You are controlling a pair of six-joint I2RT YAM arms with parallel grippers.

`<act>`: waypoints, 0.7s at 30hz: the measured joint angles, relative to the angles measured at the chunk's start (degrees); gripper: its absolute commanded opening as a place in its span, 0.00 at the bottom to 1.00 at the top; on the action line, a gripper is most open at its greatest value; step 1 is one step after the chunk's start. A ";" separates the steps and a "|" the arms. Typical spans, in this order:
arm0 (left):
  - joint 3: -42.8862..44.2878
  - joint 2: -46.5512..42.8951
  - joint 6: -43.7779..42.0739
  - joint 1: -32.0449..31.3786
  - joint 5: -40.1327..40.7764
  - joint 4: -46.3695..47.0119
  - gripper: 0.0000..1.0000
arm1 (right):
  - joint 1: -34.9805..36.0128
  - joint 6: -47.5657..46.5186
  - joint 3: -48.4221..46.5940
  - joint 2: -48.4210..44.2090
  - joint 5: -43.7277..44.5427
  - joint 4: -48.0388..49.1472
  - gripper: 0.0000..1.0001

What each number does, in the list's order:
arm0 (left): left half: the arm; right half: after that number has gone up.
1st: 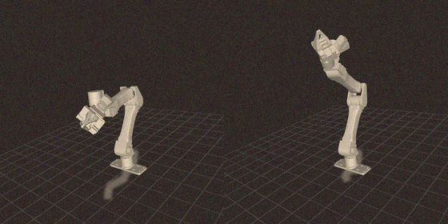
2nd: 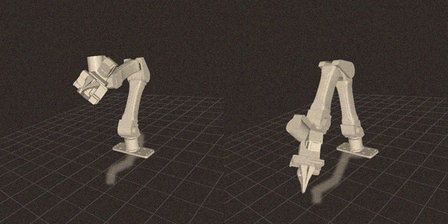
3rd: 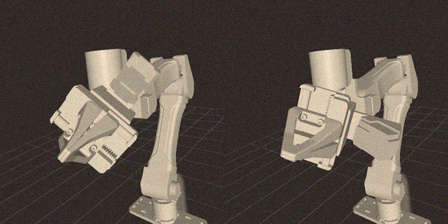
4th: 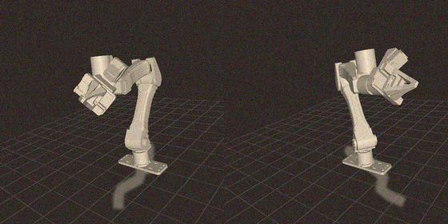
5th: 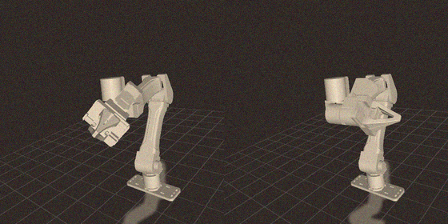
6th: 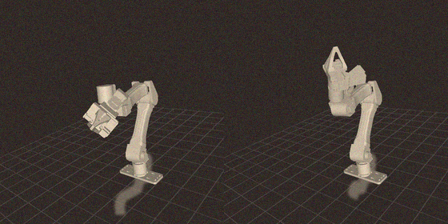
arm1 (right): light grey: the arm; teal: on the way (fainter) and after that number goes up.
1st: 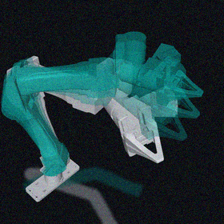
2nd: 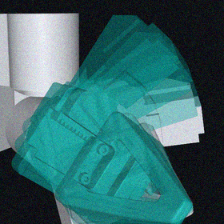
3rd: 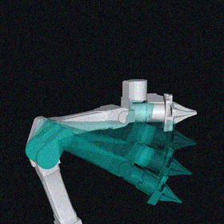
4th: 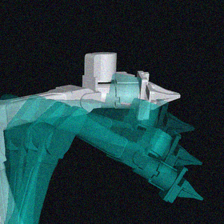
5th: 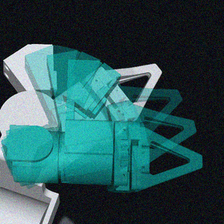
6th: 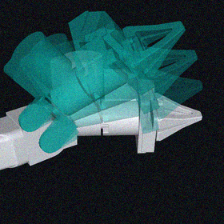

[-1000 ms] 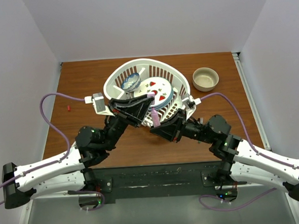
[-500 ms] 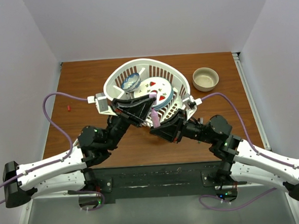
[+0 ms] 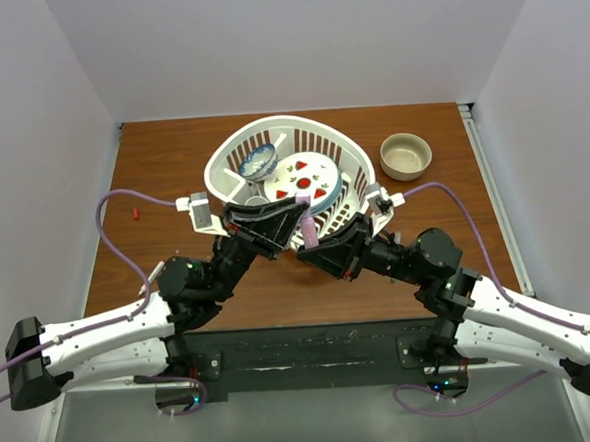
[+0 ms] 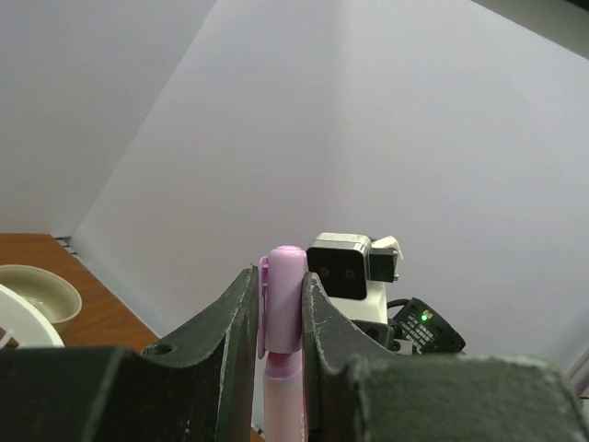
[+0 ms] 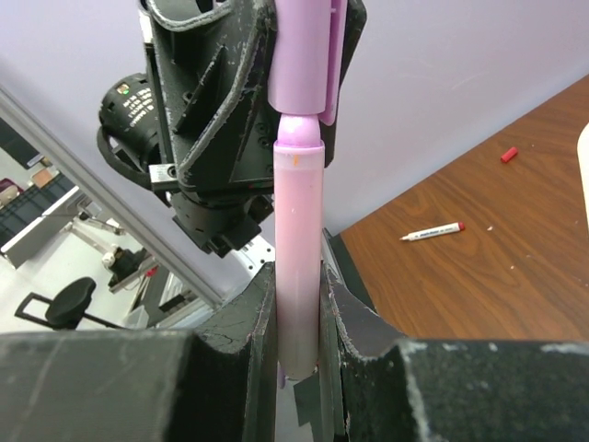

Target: Insert the pens into the pen caps

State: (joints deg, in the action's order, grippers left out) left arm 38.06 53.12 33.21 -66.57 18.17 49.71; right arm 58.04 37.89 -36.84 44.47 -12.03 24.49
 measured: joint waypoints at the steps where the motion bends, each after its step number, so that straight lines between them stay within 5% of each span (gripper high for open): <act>1: -0.52 -0.02 0.48 0.00 -0.13 0.81 0.00 | 0.20 0.00 0.00 0.00 0.35 -0.02 0.00; 9: -4.17 -0.13 4.31 0.44 -1.03 7.78 0.01 | 0.85 -1.09 -2.49 2.10 0.24 -1.09 0.00; 21: -6.82 -1.25 5.33 0.35 -6.78 12.22 0.41 | 0.87 -6.54 -7.48 1.11 -1.53 -7.43 0.00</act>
State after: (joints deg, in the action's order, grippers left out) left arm 31.24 51.88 38.54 -66.22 11.40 61.93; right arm 58.92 31.35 -44.31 45.58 -13.56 17.06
